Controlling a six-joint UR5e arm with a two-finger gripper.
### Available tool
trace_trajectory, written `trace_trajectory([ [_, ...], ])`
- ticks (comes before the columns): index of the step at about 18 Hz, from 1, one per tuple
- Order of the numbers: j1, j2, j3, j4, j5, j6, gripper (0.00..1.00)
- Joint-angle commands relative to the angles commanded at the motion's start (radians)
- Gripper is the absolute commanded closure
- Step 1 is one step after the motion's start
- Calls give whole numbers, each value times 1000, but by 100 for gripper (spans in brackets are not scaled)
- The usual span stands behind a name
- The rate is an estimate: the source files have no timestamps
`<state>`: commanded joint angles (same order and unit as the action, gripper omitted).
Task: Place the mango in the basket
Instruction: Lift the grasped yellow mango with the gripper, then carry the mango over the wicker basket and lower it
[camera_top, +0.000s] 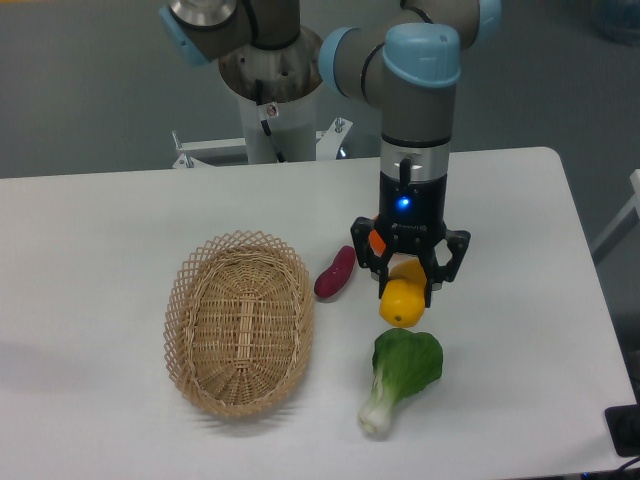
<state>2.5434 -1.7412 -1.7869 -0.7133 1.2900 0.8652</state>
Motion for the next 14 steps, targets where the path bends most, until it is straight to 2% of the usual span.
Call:
trace_trajectory([
  [3, -43, 12, -31, 0, 52, -11, 50],
  [6, -109, 14, -32, -2, 133, -170, 50],
  [8, -156, -1, -43, -3, 179, -247, 50],
  [14, -291, -61, -54, 0, 235, -304, 50],
])
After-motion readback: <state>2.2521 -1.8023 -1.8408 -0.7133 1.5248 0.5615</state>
